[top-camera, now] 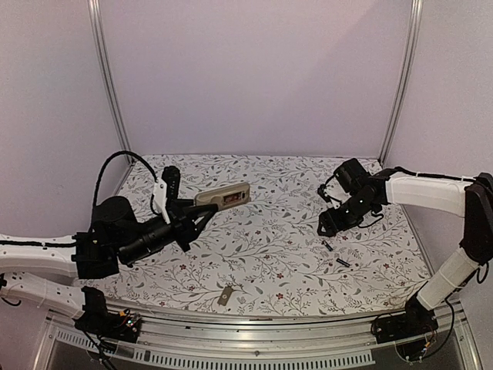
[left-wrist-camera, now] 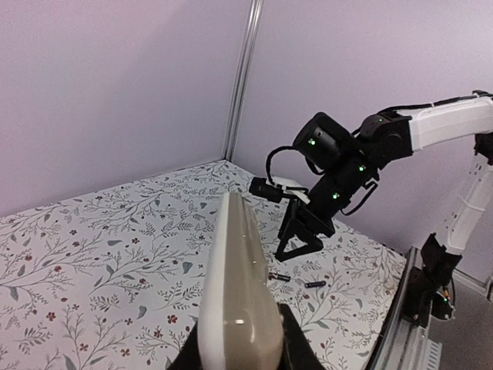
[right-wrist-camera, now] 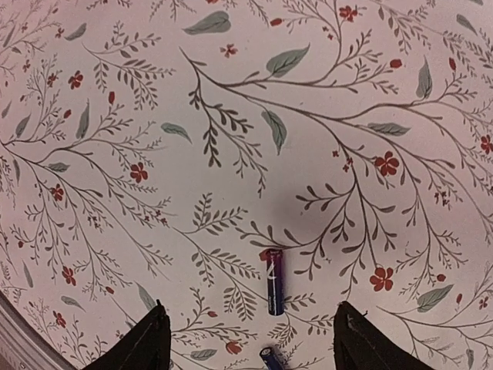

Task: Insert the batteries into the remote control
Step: Pick up the battery at the center of the board.

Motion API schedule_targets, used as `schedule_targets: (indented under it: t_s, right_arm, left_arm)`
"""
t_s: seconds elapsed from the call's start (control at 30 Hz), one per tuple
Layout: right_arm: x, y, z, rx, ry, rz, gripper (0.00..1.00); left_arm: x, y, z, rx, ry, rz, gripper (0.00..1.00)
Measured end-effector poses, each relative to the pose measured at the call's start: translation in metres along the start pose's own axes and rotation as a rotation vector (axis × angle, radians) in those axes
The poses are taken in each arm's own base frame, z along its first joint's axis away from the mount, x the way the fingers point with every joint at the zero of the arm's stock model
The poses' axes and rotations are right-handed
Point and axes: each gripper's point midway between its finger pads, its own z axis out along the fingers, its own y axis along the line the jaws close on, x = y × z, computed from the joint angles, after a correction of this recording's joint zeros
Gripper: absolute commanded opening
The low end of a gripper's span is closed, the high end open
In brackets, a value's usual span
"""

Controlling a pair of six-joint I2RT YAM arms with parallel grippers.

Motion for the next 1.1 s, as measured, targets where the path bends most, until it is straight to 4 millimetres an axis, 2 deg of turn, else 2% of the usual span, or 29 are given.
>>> schedule_targets:
  t_s: [0.13, 0.23, 0.37, 0.43, 0.57, 0.73, 1.1]
  right_arm:
    - [0.043, -0.009, 0.018, 0.036, 0.166, 0.050, 0.70]
    - [0.053, -0.013, 0.017, 0.061, 0.206, 0.072, 0.70]
    - [0.057, -0.017, 0.018, 0.086, 0.221, 0.086, 0.69]
    - [0.058, -0.018, 0.023, 0.088, 0.231, 0.087, 0.66]
    - [0.055, -0.020, 0.037, 0.097, 0.260, 0.085, 0.53]
    - [0.054, -0.022, 0.054, 0.099, 0.283, 0.070, 0.43]
    - [0.056, -0.015, 0.060, 0.085, 0.292, 0.054, 0.35]
  left_arm:
    - [-0.002, -0.001, 0.000, 0.003, -0.009, 0.012, 0.00]
    - [-0.003, -0.001, 0.000, 0.006, -0.013, 0.020, 0.00]
    - [-0.003, -0.001, 0.000, 0.006, -0.014, 0.026, 0.00]
    - [-0.004, -0.001, 0.000, 0.006, -0.016, 0.027, 0.00]
    - [-0.004, -0.001, 0.000, 0.007, -0.017, 0.035, 0.00]
    - [-0.005, 0.000, 0.000, 0.001, -0.020, 0.042, 0.00]
    - [-0.006, 0.002, -0.001, -0.015, -0.024, 0.066, 0.00]
